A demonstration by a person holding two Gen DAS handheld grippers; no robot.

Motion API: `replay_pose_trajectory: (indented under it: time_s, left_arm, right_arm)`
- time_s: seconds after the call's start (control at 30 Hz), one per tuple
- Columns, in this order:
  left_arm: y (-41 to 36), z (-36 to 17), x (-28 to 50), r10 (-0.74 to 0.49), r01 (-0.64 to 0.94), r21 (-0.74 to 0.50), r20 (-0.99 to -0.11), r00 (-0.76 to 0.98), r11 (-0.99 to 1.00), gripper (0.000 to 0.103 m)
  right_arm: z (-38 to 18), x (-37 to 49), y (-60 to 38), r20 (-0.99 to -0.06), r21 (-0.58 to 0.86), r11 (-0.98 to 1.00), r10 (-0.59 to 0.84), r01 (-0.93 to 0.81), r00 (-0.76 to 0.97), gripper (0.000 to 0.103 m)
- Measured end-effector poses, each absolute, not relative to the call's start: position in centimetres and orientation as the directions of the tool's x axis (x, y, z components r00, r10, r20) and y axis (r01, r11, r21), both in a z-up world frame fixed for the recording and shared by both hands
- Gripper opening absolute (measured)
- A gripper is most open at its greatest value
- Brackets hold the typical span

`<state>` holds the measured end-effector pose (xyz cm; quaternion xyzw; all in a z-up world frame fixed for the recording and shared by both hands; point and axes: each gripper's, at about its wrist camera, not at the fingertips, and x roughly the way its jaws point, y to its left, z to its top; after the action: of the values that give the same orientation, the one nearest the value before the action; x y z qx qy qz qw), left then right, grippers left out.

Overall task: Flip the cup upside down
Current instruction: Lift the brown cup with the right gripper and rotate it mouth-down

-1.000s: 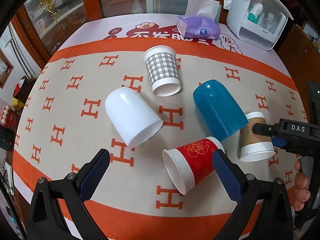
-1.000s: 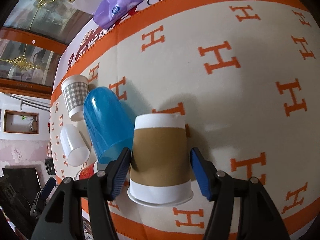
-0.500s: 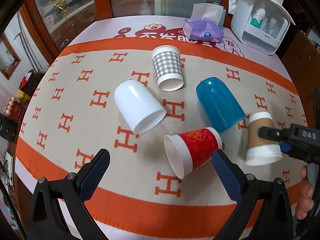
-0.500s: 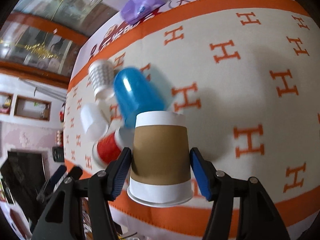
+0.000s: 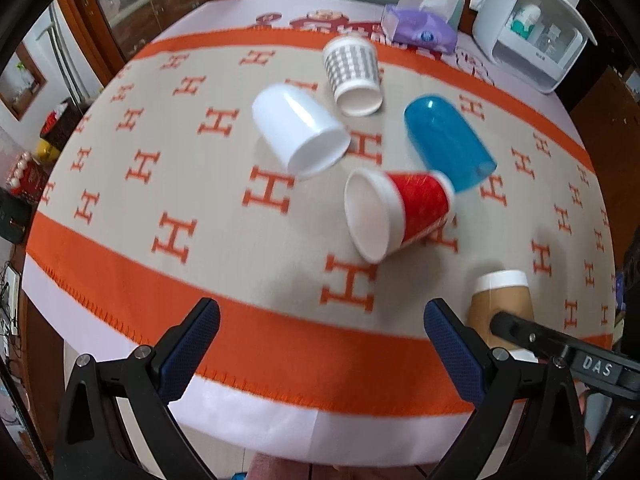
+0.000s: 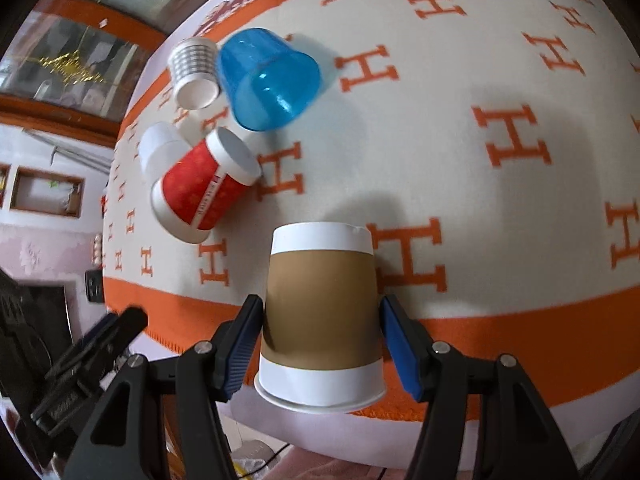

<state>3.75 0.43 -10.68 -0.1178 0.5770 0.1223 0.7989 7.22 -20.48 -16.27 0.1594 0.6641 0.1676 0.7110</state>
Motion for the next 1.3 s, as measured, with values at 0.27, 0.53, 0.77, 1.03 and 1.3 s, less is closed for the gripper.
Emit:
replay_pose_trajectory:
  time_s: [0.27,0.53,0.77,1.03,1.3]
  left_arm:
    - [2.4,-13.2,1.7,-0.041,-0.315,-0.111,-0.974,0.221,0.943,0.101]
    - [3.0,-13.8,0.7,-0.044,-0.262,-0.1,-0.977,0.211,0.96,0.101]
    - [2.7,-13.2,0.8,-0.061,-0.219,-0.117,-0.966,0.25,0.969,0.101]
    - [0.5,-12.3,1.7,-0.104,-0.133,-0.142,-0.96,0.261,0.981,0.101]
    - [-2.2,-11.2,3.3,-0.186,-0.073,-0.209,-0.952,0.242,0.975,0.101]
  right_arm:
    - [-15.7,6.0,-19.1,-0.887,0.449,0.894,0.447,-0.01,0.117,0.061]
    - [-15.9,5.6,-18.3,-0.904,0.405,0.914,0.401,-0.001,0.146,0.065]
    - [-15.3,5.1,-19.9,-0.887,0.442,0.895,0.426,0.062,0.178,0.076]
    - [-12.9,3.6,-21.3,-0.871,0.461,0.886,0.443,0.04,0.213,0.076]
    - [-11.5,2.0,-24.5,-0.864,0.451,0.89,0.417,0.065,0.281,0.075]
